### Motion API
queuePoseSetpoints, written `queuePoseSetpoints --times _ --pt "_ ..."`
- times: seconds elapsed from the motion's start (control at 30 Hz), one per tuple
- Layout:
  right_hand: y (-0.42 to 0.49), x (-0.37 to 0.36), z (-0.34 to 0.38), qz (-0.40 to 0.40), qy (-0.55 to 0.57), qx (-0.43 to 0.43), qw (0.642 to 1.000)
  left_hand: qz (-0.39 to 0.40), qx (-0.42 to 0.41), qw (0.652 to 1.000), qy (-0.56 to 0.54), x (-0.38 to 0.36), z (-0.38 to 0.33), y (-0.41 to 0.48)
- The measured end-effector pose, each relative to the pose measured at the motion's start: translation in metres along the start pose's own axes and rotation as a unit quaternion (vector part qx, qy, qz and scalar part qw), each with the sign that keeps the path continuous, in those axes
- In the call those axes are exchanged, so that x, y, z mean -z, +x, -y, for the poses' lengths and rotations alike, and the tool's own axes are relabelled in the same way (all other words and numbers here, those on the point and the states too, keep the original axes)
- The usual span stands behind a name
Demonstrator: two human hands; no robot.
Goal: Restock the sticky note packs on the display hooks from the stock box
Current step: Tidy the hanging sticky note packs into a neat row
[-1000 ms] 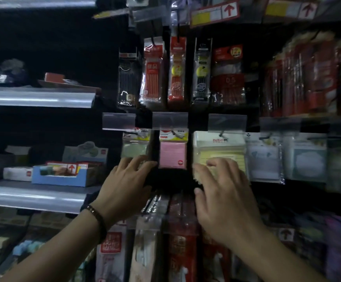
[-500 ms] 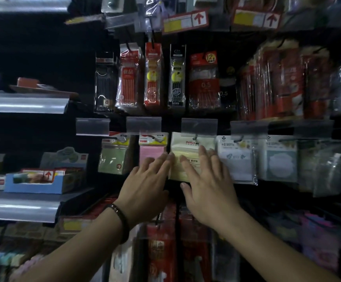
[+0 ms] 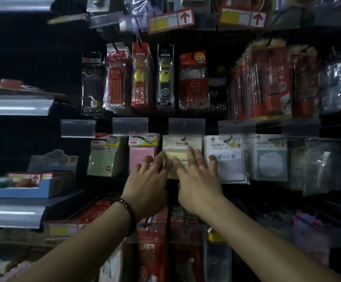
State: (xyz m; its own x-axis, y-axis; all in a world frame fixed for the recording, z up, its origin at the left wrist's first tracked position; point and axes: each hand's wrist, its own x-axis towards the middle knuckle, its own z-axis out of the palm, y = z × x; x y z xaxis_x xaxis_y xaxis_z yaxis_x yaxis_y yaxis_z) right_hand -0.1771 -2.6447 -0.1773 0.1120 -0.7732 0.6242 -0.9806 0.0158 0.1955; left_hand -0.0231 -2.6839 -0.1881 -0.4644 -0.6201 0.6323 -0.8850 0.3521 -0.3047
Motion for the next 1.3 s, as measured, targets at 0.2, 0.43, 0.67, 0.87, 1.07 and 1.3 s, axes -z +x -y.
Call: queuePoseSetpoints --times 0.2,0.43,0.67,0.87,1.07,1.3 --pt "-0.052 -0.003 -0.029 -0.147 0.06 0.051 0.986 -0.041 -0.022 0.999 -0.012 0.0 -0.01 -0.011" --pt "-0.081 -0.005 -0.088 -0.158 0.037 -0.057 0.985 -0.04 -0.031 0.998 -0.031 0.003 -0.044 -0.005" --pt "-0.057 -0.015 -0.091 -0.082 0.038 -0.074 0.993 0.001 0.016 1.0 -0.027 -0.002 -0.066 0.006" --pt "-0.033 -0.017 -0.092 -0.057 0.053 -0.081 0.994 0.03 0.023 0.999 -0.021 -0.007 -0.071 0.012" --pt "-0.012 -0.023 -0.092 -0.013 0.023 -0.086 0.996 0.046 0.029 0.998 -0.026 -0.002 -0.074 0.017" --pt "-0.008 -0.018 -0.093 0.018 0.017 -0.08 0.996 0.062 0.032 0.997 -0.025 0.0 -0.078 0.019"
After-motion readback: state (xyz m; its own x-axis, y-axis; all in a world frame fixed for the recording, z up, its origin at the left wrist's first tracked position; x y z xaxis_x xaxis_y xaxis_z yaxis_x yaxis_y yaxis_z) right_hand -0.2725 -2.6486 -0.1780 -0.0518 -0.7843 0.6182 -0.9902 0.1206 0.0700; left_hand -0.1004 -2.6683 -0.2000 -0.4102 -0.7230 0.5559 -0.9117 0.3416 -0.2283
